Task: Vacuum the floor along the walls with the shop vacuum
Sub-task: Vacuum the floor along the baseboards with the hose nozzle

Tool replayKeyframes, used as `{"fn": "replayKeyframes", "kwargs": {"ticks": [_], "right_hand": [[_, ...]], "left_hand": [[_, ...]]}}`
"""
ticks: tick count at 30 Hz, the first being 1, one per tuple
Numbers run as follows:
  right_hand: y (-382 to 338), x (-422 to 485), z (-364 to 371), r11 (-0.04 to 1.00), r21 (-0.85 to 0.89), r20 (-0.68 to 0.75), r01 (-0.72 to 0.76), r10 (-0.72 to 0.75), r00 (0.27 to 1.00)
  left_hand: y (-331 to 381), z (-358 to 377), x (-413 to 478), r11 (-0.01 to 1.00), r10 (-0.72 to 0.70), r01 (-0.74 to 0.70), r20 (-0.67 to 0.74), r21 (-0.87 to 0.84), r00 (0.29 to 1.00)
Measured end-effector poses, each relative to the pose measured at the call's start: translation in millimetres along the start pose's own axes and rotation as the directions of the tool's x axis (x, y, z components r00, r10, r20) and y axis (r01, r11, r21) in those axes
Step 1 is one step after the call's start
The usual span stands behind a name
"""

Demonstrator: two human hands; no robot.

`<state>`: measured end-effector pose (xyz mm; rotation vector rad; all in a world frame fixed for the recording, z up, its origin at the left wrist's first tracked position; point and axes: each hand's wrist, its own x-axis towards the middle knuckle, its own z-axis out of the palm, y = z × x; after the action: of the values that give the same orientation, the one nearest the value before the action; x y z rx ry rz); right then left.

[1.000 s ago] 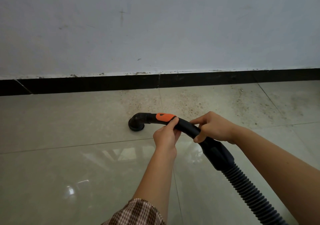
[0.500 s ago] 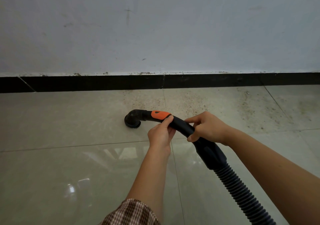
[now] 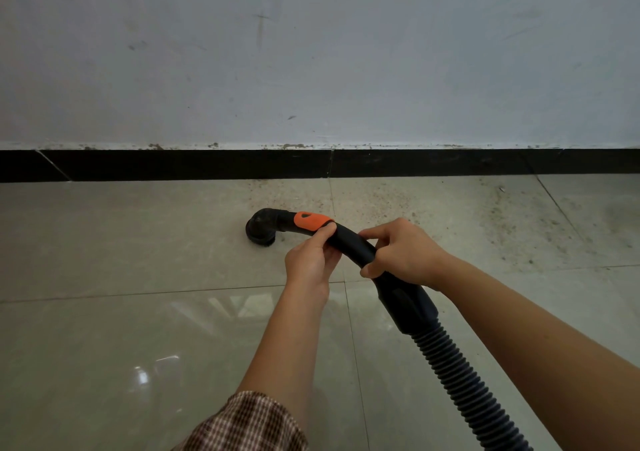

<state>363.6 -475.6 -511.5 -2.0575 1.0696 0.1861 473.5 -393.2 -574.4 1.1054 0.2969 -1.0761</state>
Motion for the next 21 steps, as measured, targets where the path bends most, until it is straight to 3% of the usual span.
{"fn": "replayKeyframes", "kwargs": {"ticks": [21], "right_hand": [[19, -27, -21, 0.999, 0.001, -0.023, -0.049, 0.049, 0.999]], "left_hand": [[-25, 22, -14, 0.999, -0.040, 0.039, 0.051, 0.023, 0.998]]}}
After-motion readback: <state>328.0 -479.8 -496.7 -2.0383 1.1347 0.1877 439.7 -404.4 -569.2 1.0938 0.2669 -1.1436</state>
